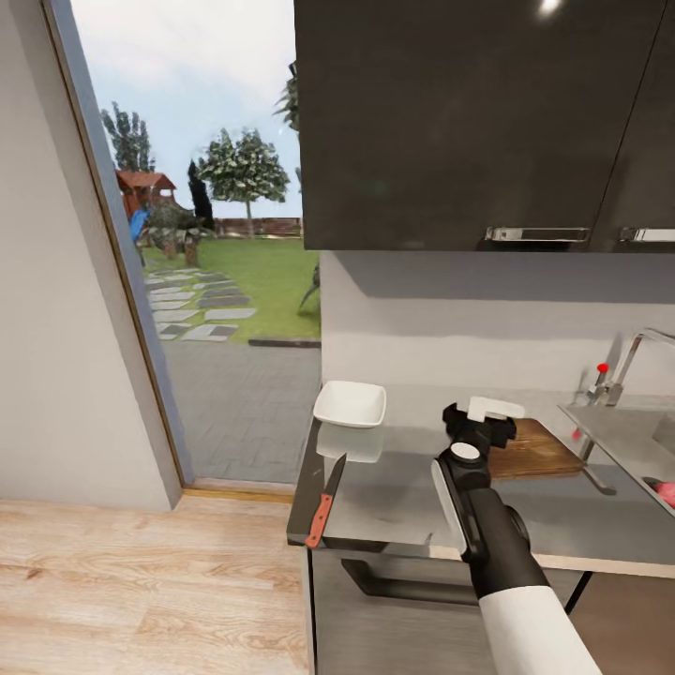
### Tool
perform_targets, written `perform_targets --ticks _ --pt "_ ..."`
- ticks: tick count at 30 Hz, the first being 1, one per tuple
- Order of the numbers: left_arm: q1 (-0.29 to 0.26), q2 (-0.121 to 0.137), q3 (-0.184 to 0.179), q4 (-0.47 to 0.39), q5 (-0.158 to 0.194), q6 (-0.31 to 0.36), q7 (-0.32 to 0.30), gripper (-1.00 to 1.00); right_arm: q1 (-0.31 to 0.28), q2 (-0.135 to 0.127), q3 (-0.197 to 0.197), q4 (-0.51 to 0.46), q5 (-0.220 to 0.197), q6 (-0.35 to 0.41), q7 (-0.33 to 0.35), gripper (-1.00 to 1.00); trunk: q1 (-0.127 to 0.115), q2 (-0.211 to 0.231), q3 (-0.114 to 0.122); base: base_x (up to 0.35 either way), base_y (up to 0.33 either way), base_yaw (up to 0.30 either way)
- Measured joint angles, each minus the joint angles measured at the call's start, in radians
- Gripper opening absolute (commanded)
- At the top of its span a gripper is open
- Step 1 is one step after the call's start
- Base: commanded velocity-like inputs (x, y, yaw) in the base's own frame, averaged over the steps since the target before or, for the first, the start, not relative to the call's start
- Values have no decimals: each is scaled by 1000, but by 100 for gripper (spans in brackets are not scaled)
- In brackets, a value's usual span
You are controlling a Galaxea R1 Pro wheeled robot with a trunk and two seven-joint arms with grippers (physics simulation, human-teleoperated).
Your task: In the kitchen, take the Vidalia onion out of the sink, dice it on the chopping board with the paring knife, put the diced onion into the bowl on the countertop, then place both the paring knife and the chopping board into the sink.
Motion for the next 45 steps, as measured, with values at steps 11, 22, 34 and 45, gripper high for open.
perform_targets --ticks 11,22,34,45 --pt "0 0 0 0 0 -3 1 100 0 34 7 14 -4 3 -3 100 0 0 0 0 -195 0" --pt "0 0 1 0 0 -3 1 100 0 37 37 18 -5 2 -3 100 0 0 -1 0 -207 102" --pt "0 0 1 0 0 -3 1 100 0 37 36 17 -3 0 -2 100 0 0 -8 0 -4 273" --pt "0 0 0 0 0 -3 1 100 0 37 36 17 -4 1 -3 100 0 0 -16 0 -238 276"
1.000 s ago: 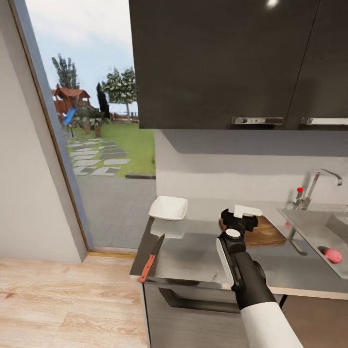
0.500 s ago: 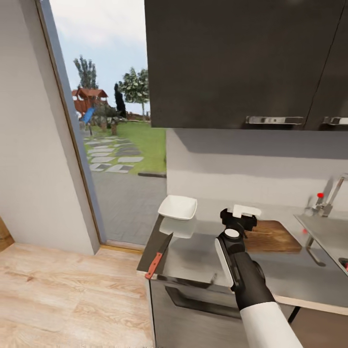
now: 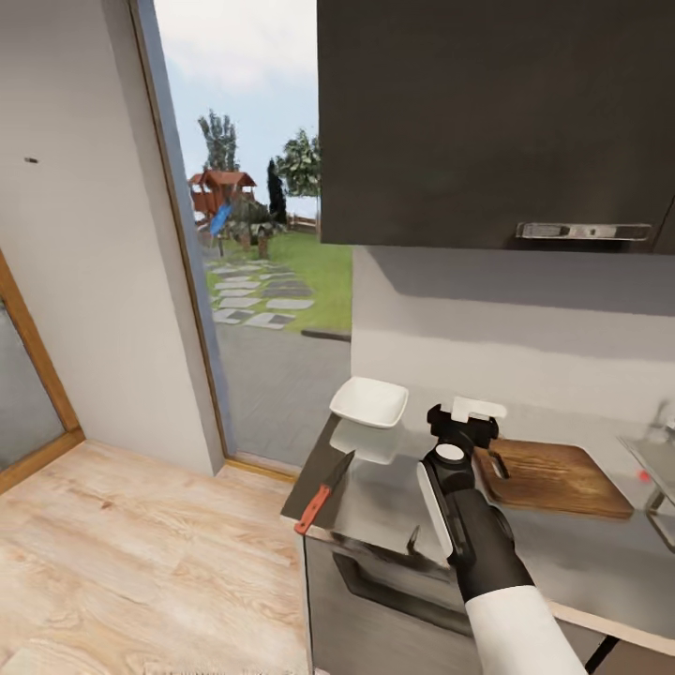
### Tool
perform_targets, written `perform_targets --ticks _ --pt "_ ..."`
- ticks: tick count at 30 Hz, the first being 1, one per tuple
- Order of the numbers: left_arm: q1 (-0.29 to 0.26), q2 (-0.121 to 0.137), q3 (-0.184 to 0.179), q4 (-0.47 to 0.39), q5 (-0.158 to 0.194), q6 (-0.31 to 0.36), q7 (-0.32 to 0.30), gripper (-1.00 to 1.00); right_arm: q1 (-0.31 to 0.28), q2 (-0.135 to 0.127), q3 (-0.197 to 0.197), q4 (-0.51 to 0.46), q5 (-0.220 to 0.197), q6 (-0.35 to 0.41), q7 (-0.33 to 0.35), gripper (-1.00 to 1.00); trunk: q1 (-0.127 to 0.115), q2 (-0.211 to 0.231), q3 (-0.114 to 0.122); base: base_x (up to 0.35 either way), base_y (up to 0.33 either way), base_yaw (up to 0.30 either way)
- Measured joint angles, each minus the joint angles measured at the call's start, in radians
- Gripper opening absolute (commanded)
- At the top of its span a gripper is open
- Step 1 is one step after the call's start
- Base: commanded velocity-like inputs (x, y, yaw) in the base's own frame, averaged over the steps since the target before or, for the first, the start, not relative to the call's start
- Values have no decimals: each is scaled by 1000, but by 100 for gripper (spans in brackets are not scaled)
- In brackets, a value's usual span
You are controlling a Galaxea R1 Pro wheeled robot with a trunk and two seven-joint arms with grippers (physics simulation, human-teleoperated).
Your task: In the kitchen, take the Vidalia onion out of the sink, dice it on the chopping board with the paring knife, put the diced onion into the bowl on the countertop, then place both the paring knife and the chopping board into the sink.
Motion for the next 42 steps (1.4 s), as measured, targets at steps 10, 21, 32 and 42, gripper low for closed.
perform_targets --ticks 10,21,32,42 --pt "0 0 0 0 0 0 0 100 0 0 0 0 0 0 1 100 0 0 -7 -1 -116 276" --pt "0 -1 0 0 0 0 0 100 0 0 0 0 0 0 1 100 0 0 -14 -207 -197 276" --pt "0 -1 0 0 0 0 0 100 0 0 0 0 0 -1 1 100 0 0 -21 -257 -245 276" --pt "0 0 0 0 0 0 1 100 0 0 0 0 0 -1 2 100 0 0 -28 -161 -308 276"
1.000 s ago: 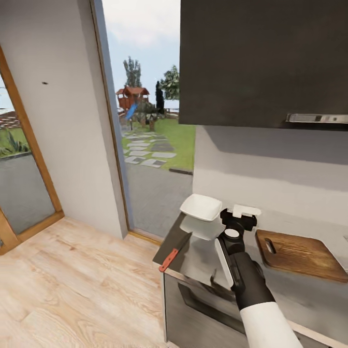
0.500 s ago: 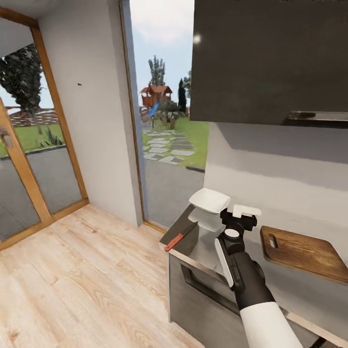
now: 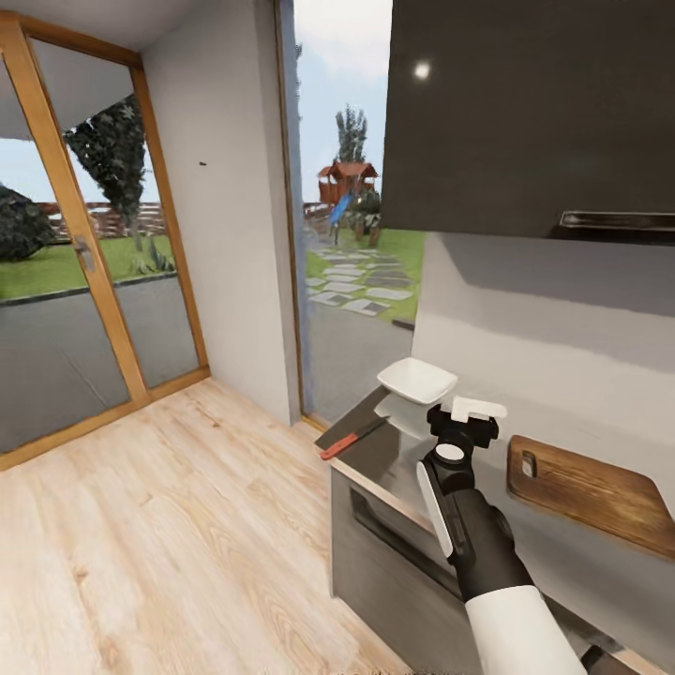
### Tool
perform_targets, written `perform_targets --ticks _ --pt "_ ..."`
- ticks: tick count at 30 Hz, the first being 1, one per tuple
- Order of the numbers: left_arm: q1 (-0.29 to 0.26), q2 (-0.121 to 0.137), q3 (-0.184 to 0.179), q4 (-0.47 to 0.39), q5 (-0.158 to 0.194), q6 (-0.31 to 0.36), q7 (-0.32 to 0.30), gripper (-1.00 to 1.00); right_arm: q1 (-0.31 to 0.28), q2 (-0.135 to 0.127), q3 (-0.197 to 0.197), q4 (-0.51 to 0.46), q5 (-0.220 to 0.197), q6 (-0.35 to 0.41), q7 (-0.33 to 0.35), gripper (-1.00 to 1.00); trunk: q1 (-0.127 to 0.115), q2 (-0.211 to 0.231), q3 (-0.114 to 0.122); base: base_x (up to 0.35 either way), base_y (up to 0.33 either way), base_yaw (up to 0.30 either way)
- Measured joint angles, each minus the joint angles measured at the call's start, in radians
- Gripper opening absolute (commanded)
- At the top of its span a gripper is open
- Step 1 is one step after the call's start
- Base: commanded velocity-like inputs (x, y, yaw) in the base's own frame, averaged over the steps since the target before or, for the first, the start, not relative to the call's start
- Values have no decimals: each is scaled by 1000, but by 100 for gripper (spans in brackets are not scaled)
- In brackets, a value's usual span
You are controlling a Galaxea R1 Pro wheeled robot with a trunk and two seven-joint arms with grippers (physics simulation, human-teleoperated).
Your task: In the kitchen, take the Vidalia onion out of the sink, dice it on the chopping board with the paring knife, put the diced onion into the bowl on the countertop, then place both the paring knife and the chopping board into the sink.
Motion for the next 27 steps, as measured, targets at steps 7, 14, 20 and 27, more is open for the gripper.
perform_targets --ticks 7,14,20,27 --pt "0 0 1 0 0 0 0 100 0 0 0 0 0 0 0 100 0 0 -5 -115 -321 276" --pt "0 0 1 0 0 0 0 100 0 0 -2 0 1 0 0 100 0 0 -8 -84 -328 190" --pt "0 0 1 0 0 0 0 100 0 0 -7 0 2 -1 0 100 0 0 -9 -32 -197 23" --pt "0 0 1 0 0 0 0 100 0 0 -36 0 3 -1 0 100 0 0 -9 -3 -23 2"
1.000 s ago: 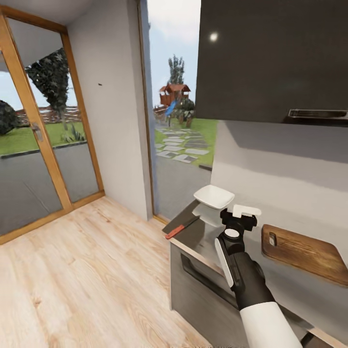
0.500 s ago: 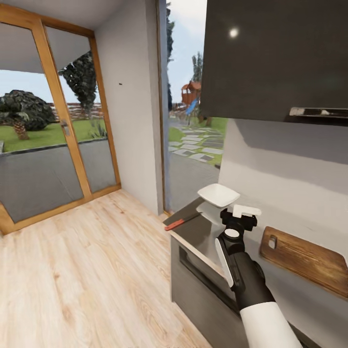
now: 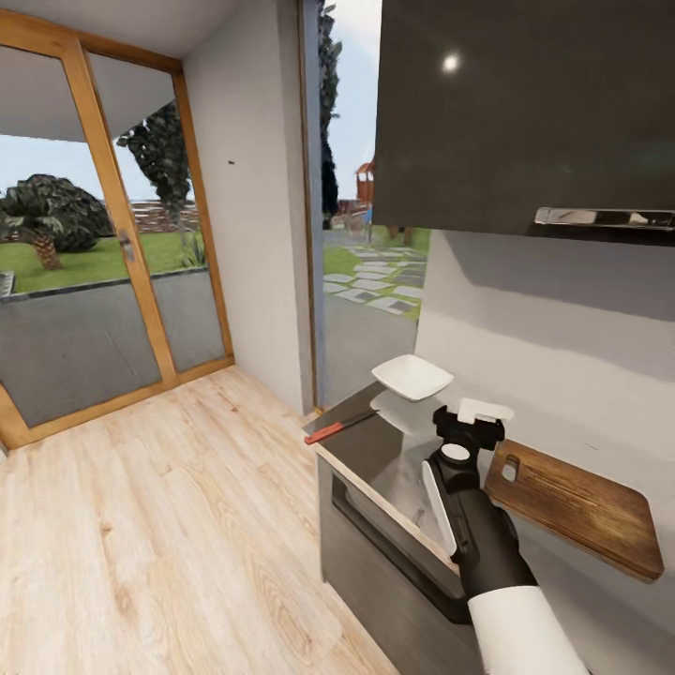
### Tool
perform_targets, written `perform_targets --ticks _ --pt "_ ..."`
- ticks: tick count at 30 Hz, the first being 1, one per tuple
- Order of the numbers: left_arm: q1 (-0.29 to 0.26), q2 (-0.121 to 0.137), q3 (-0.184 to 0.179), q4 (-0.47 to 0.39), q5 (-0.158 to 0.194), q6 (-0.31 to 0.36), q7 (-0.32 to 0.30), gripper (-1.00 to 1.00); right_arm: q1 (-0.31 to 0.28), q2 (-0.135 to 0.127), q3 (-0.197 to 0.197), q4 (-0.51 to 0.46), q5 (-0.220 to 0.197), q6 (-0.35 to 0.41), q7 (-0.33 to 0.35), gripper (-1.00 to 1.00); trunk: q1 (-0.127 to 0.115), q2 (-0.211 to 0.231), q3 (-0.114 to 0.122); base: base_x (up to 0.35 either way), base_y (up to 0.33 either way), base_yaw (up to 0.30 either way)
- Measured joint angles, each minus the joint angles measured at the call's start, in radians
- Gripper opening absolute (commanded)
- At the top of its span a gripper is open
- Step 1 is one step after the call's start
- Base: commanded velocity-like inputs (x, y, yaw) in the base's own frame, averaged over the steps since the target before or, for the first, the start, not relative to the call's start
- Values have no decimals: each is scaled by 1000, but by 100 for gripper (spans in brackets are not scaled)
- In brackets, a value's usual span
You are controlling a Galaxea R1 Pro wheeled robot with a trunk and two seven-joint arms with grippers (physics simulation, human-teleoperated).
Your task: In the kitchen, take the Vidalia onion out of the sink, dice it on the chopping board with the paring knife, put the diced onion into the bowl on the countertop, then place both the paring knife and the chopping board into the sink.
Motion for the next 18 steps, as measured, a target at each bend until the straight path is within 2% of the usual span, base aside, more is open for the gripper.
perform_targets --ticks 2,6,18 --pt "0 0 0 0 0 0 0 100 0 -1 -49 0 -2 1 -1 100 0 0 0 0 -3 0" --pt "0 0 0 0 0 0 0 100 0 -1 -116 1 -5 4 1 100 0 0 0 0 0 0" --pt "0 0 0 0 0 0 0 100 0 -1 -127 2 -8 9 2 100 0 0 0 0 0 0"
